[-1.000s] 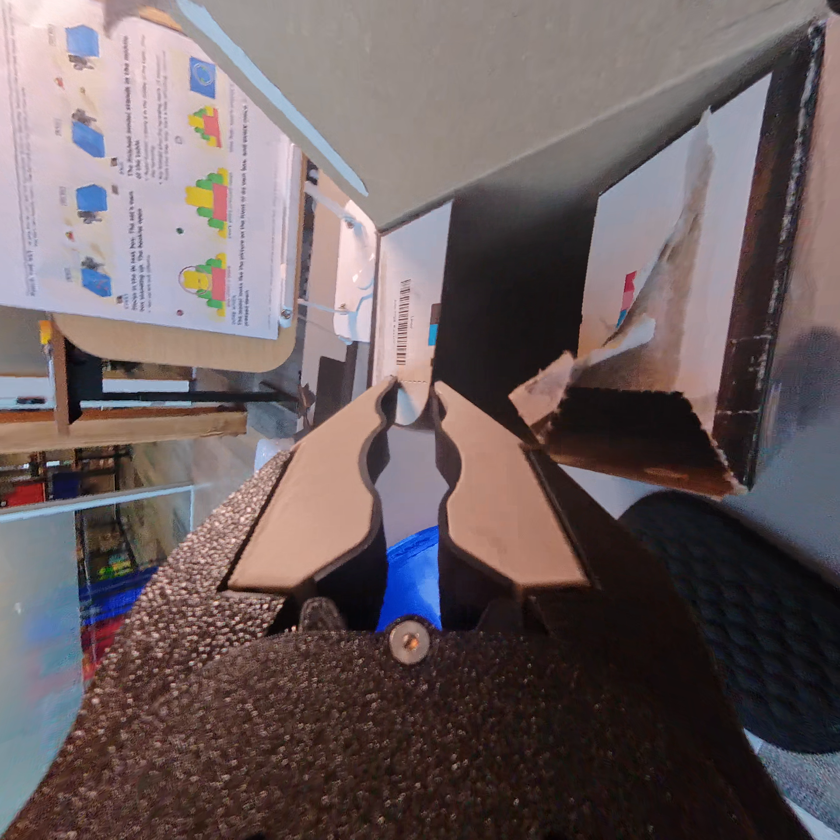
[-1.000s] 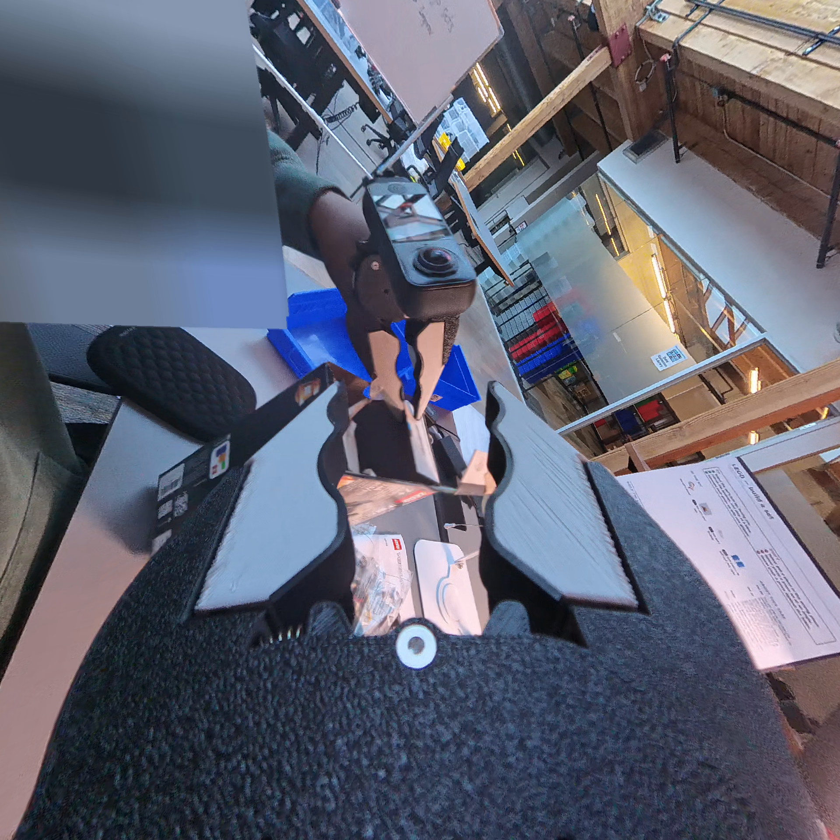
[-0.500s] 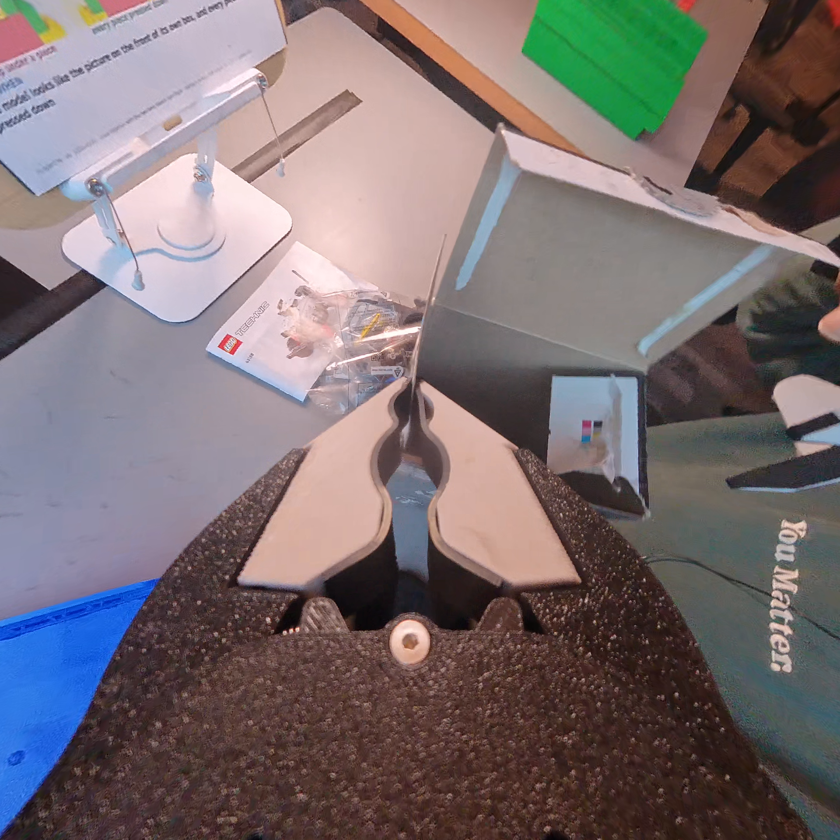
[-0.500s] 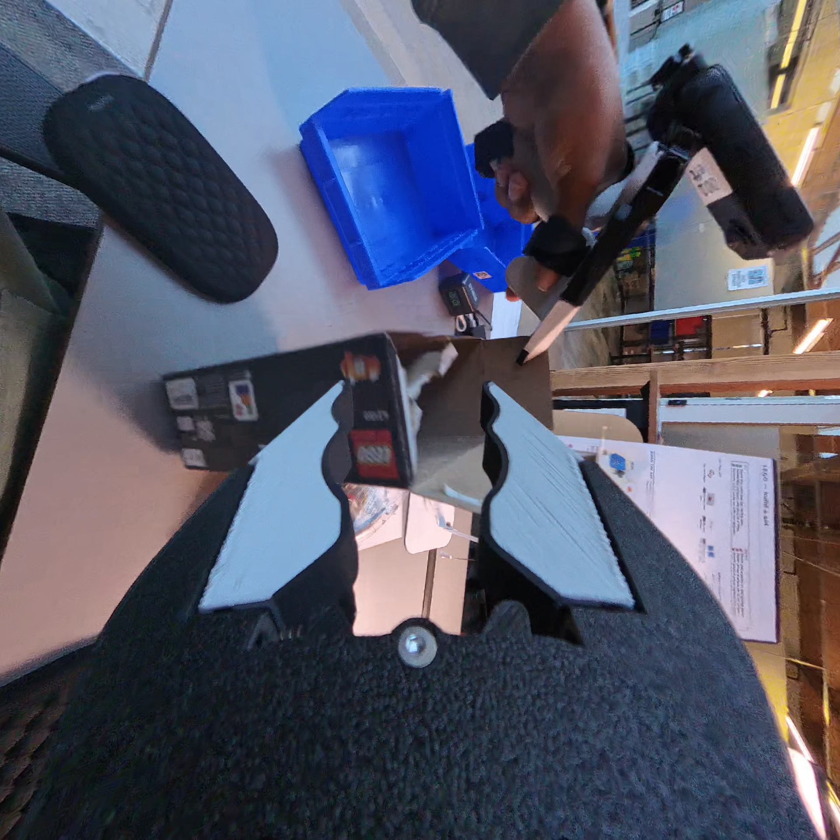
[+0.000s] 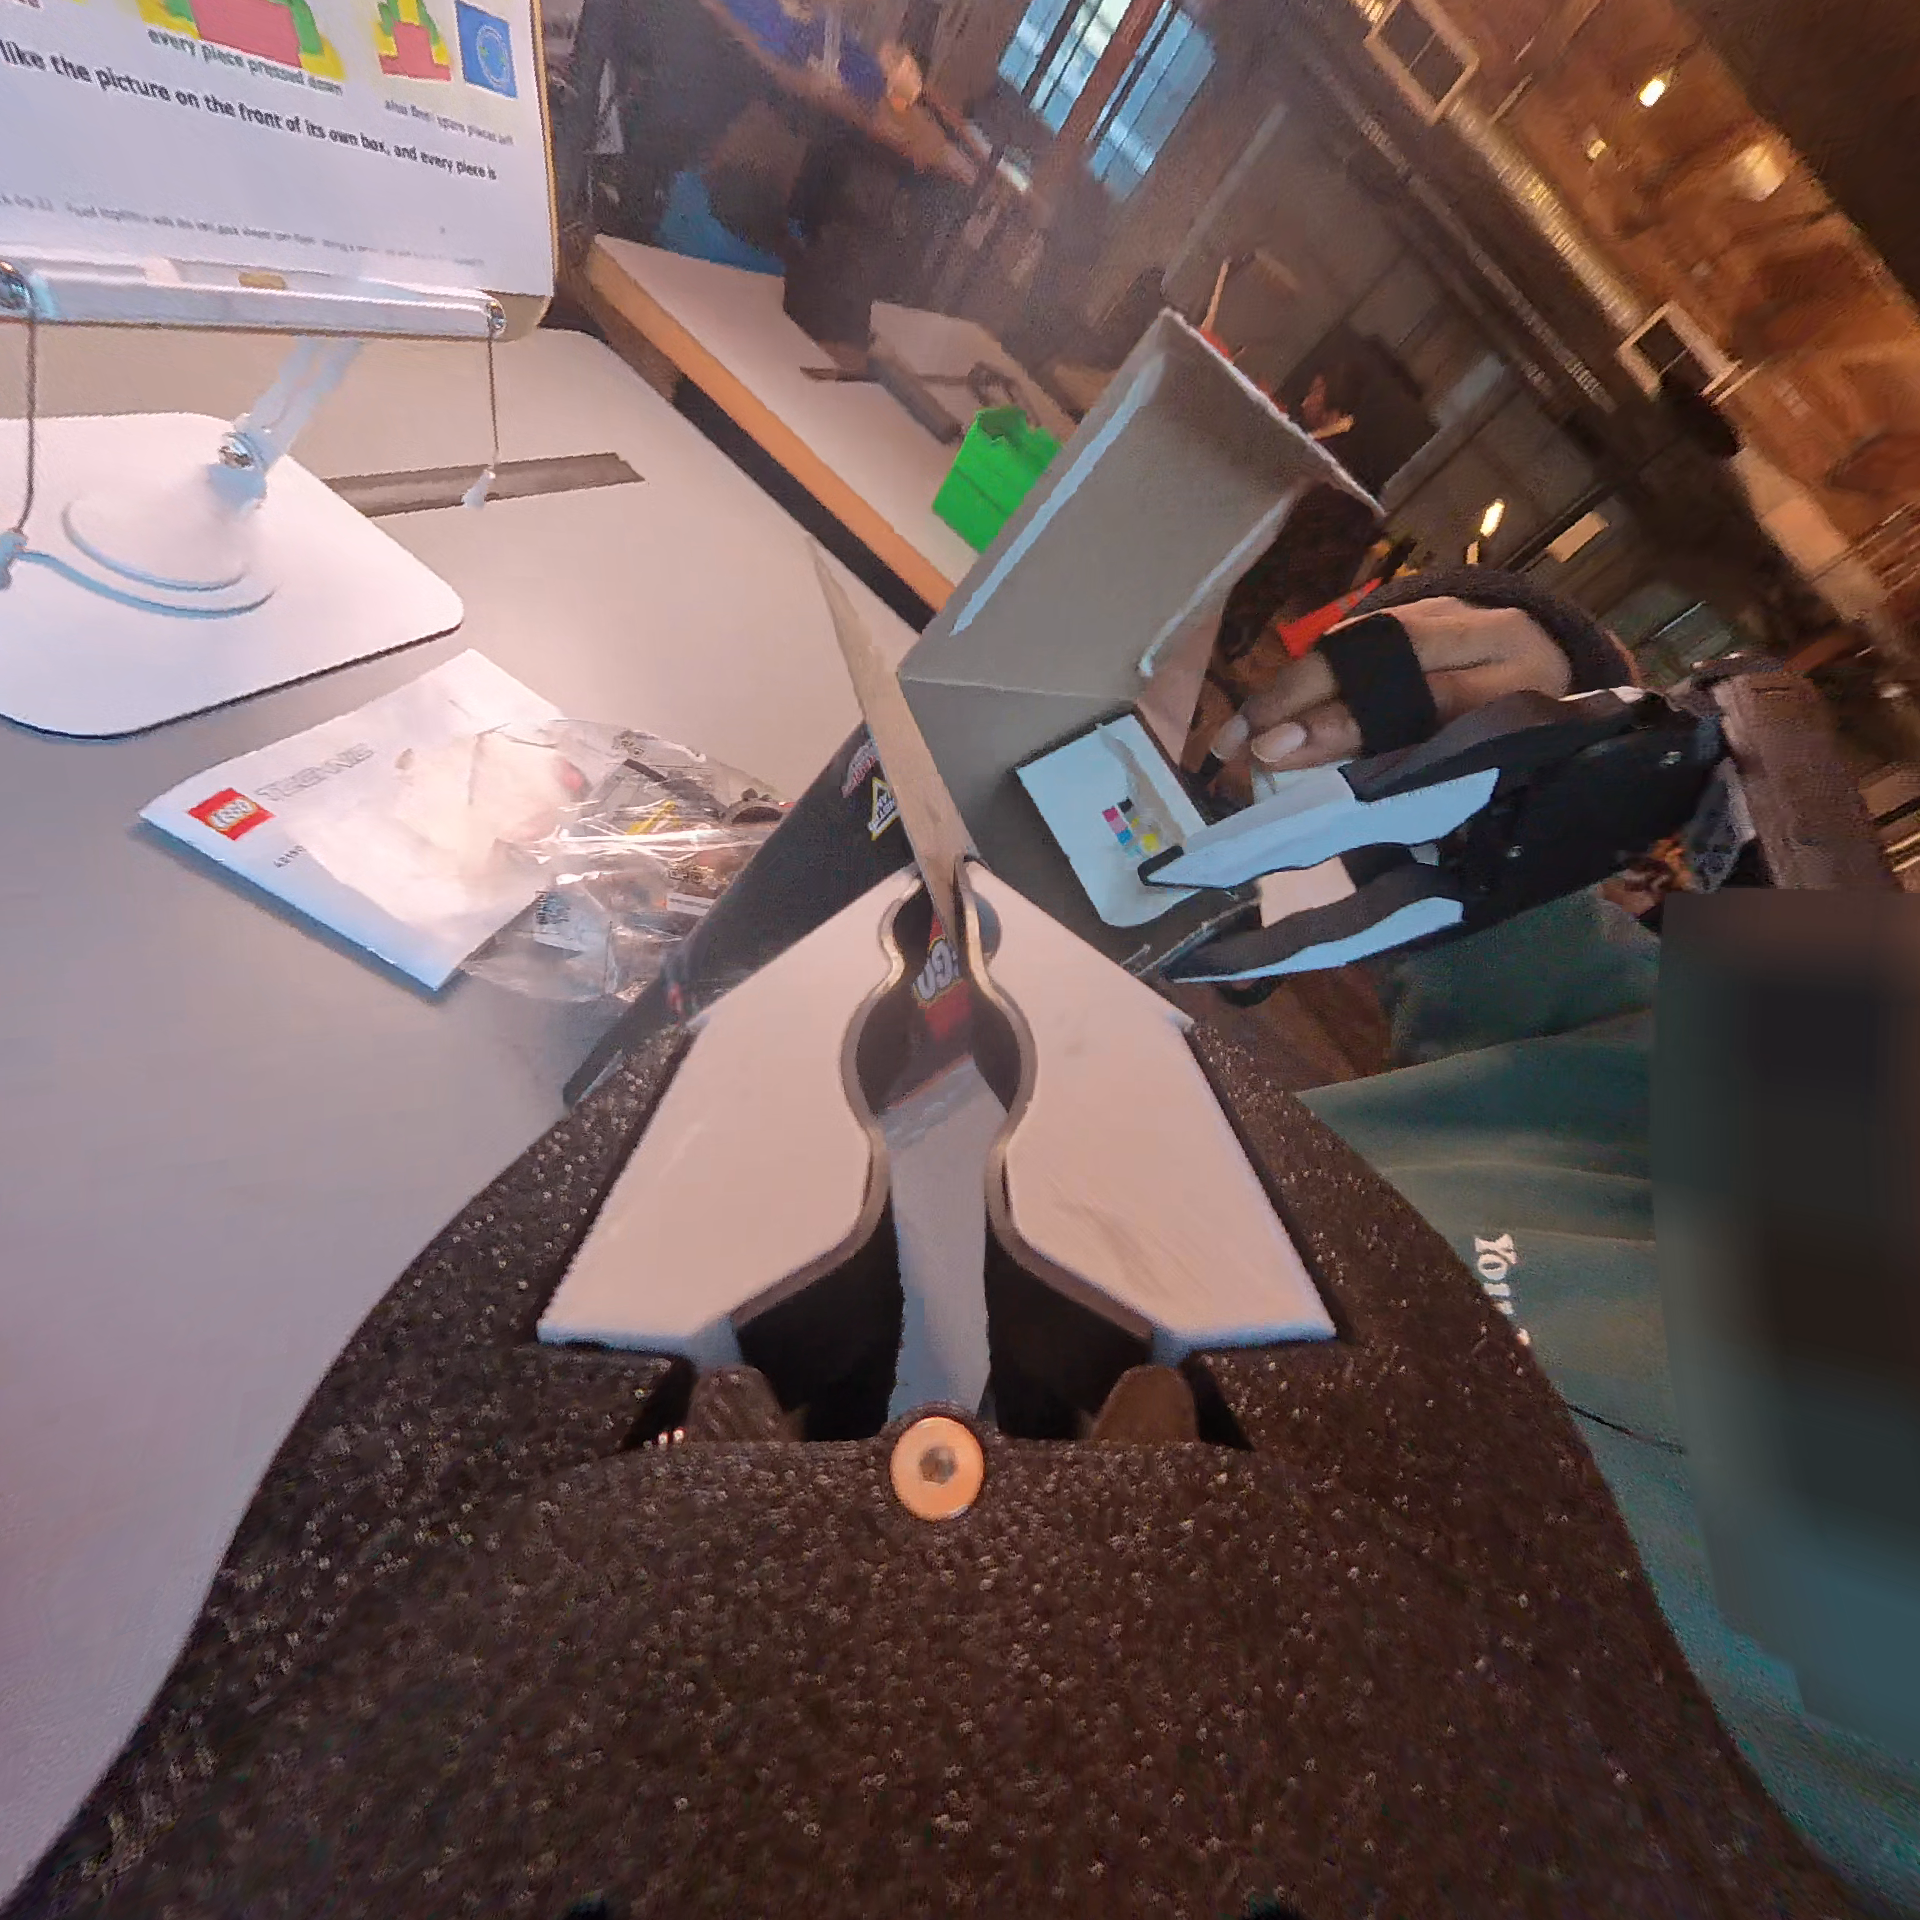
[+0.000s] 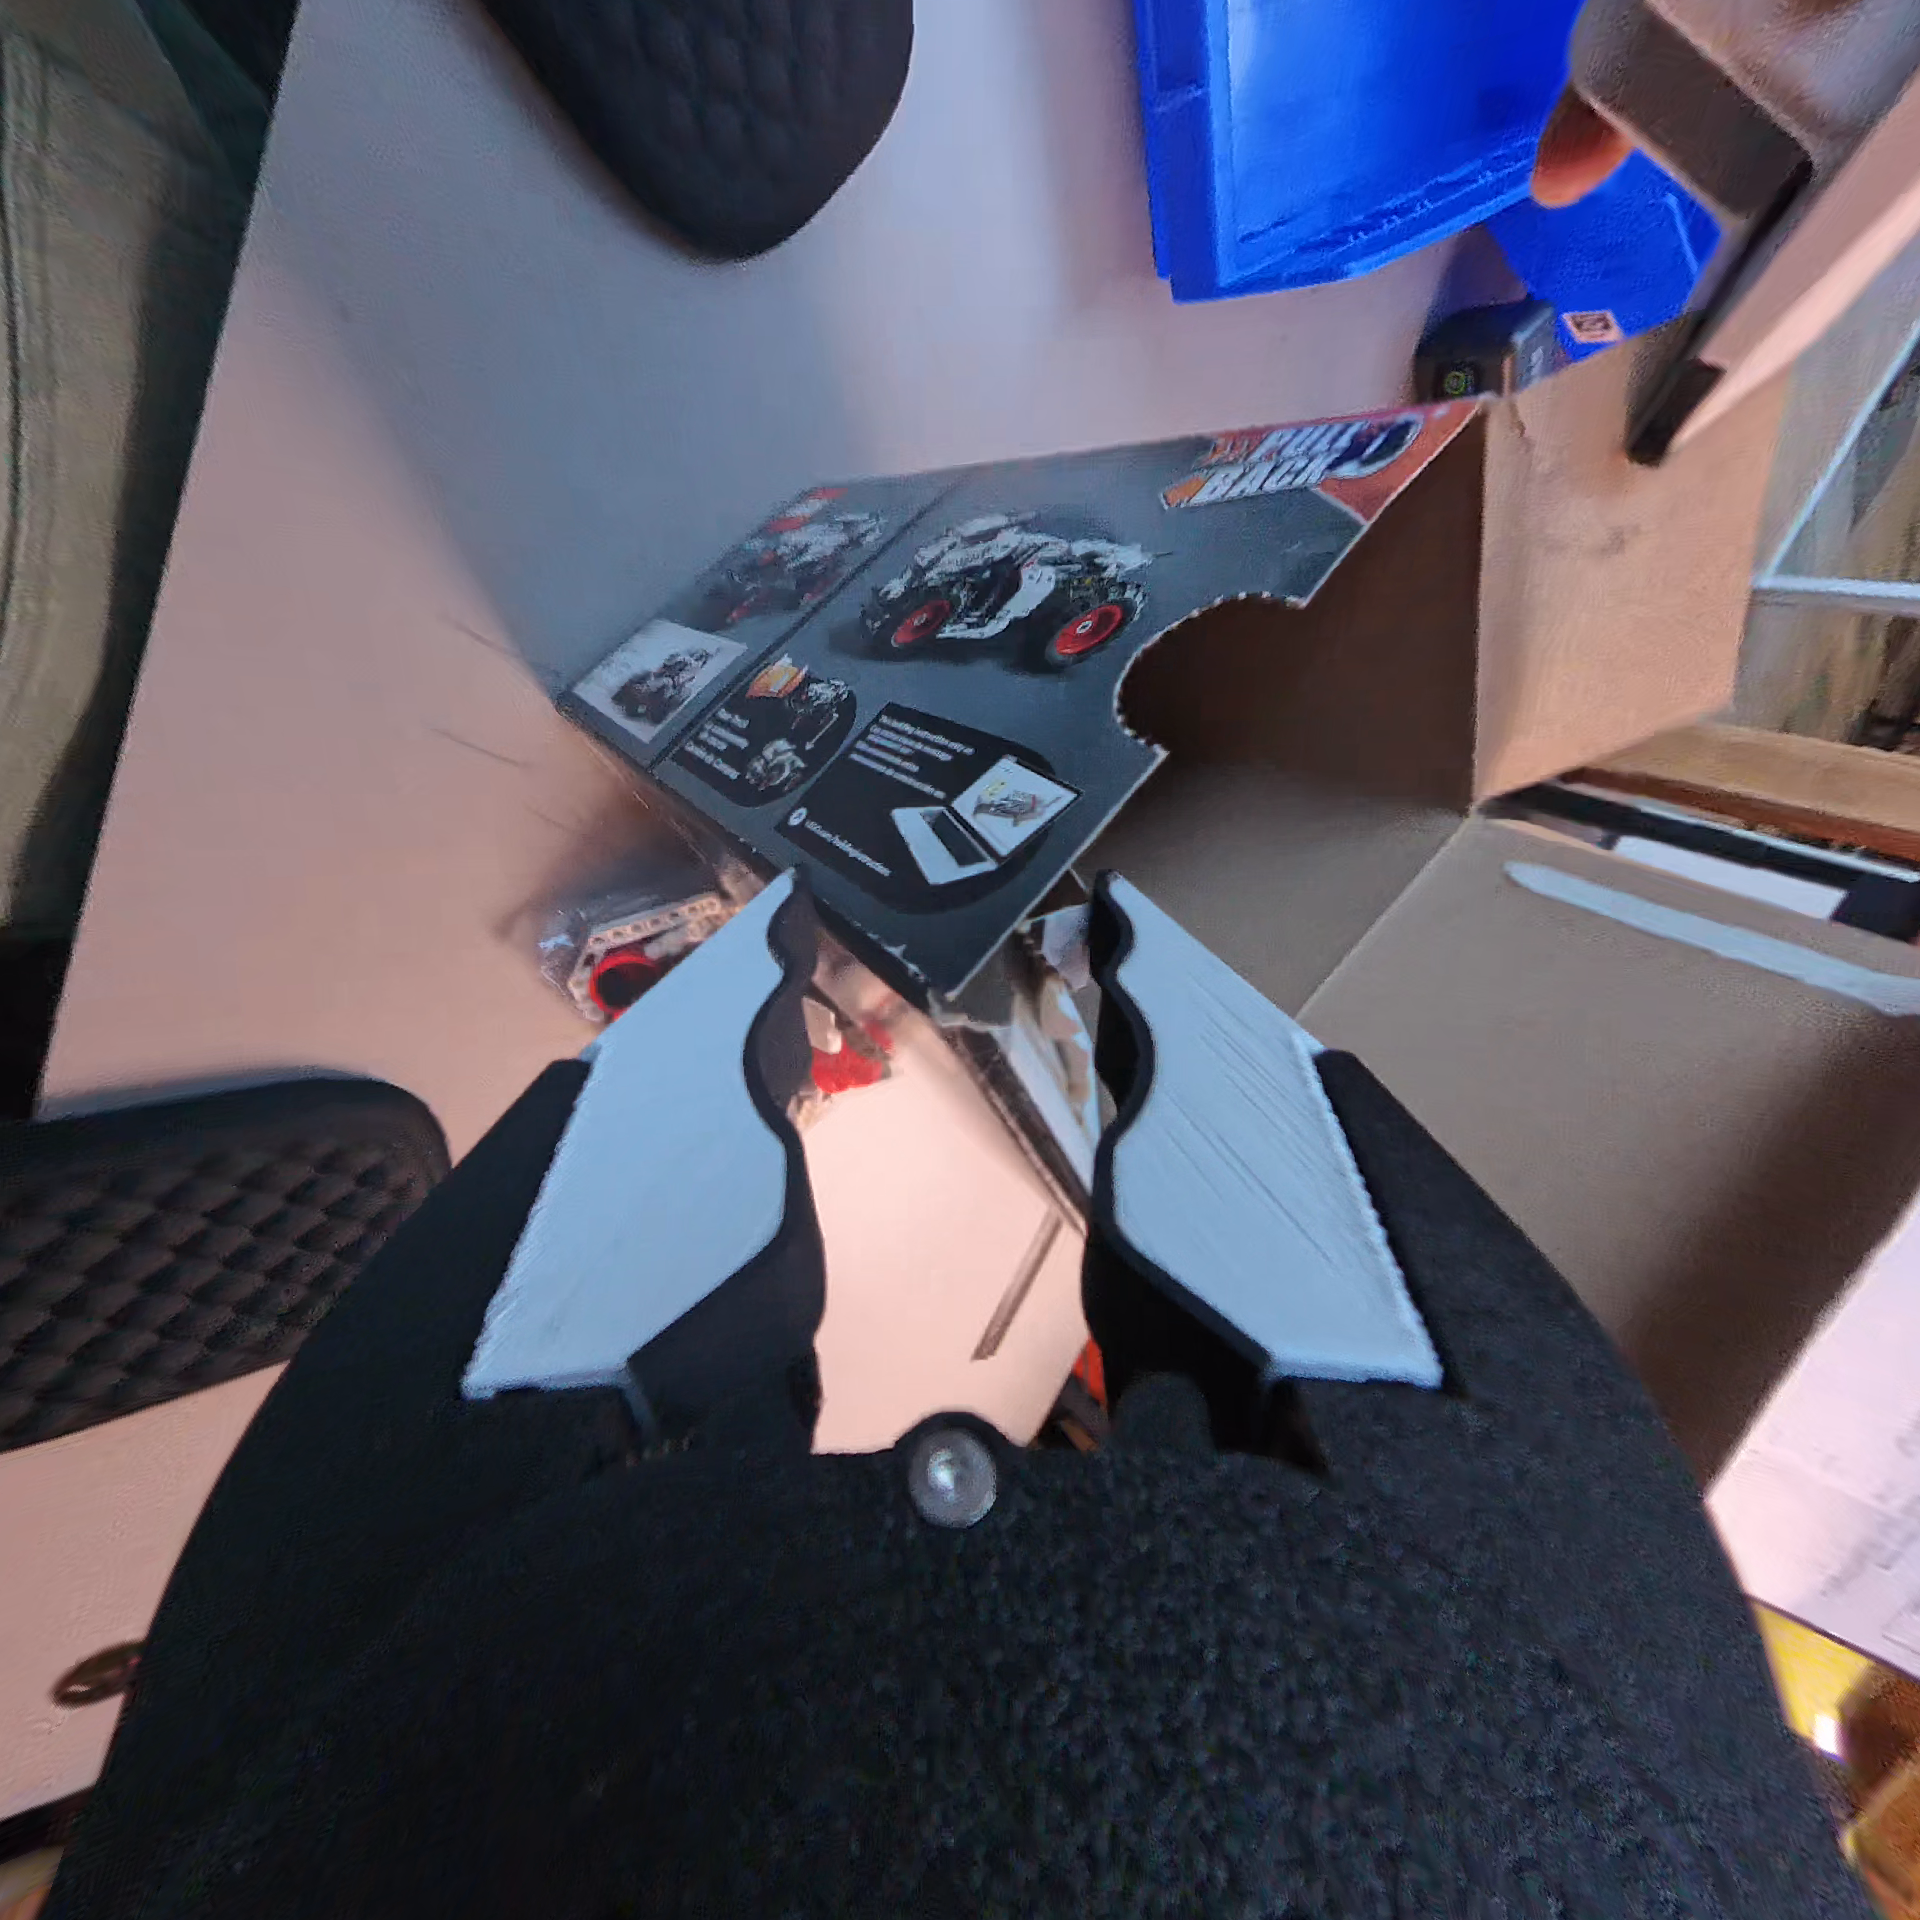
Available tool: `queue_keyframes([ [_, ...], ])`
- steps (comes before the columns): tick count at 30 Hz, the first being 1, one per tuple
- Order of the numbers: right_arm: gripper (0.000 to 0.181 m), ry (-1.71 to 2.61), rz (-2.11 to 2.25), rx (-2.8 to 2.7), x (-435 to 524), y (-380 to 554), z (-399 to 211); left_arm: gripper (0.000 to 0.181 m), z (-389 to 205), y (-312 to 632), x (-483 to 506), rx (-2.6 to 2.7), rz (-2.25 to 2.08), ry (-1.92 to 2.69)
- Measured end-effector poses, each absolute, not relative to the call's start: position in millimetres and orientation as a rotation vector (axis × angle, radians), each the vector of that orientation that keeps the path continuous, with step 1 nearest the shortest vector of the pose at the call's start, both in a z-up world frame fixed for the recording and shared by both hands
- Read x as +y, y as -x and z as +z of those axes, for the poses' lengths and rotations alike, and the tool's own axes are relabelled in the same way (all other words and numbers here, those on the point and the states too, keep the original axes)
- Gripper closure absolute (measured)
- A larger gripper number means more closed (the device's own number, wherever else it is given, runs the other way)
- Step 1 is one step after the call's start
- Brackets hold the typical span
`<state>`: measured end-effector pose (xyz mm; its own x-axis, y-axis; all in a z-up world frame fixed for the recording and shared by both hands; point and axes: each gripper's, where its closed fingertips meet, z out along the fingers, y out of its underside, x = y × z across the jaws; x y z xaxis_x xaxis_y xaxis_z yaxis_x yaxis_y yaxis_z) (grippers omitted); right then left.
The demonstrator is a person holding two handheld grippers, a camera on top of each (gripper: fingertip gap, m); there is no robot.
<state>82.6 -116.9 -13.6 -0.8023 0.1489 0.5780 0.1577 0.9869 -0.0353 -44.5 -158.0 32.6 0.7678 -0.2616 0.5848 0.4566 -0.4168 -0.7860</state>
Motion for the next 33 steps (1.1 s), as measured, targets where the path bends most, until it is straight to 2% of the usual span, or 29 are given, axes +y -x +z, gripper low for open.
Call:
queue_keyframes([
  [3,0.144,0.144,0.053,-2.478,-113,-88,-16,0.174,16,44,-167,-0.205,-0.950,1.684],
  [9,0.154,-0.048,0.284,-2.352,-115,-103,-17,0.163,5,17,-175,-0.222,-1.196,1.408],
  [11,0.157,-0.122,0.350,-2.291,-119,-112,-16,0.150,-1,4,-179,-0.186,-1.196,1.448],
  [15,0.161,-0.270,0.385,-2.158,-125,-134,-17,0.110,-1,-9,-190,0.012,-0.911,1.558],
  [20,0.166,-0.353,0.445,-2.054,-134,-155,-20,0.082,8,-30,-189,0.368,-0.410,1.577],
  [23,0.167,-0.353,0.500,-2.016,-137,-164,-22,0.072,9,-48,-184,0.512,-0.427,1.503],
  [28,0.169,-0.293,0.520,-2.030,-125,-163,-36,0.040,-22,-97,-166,0.729,-0.573,1.503],
  [31,0.175,-0.176,0.529,-2.041,-104,-151,-48,0.036,-49,-121,-152,0.881,-0.410,1.608],
  [33,0.175,-0.086,0.552,-2.046,-91,-145,-53,0.040,-54,-118,-141,0.876,-0.263,1.665],
])
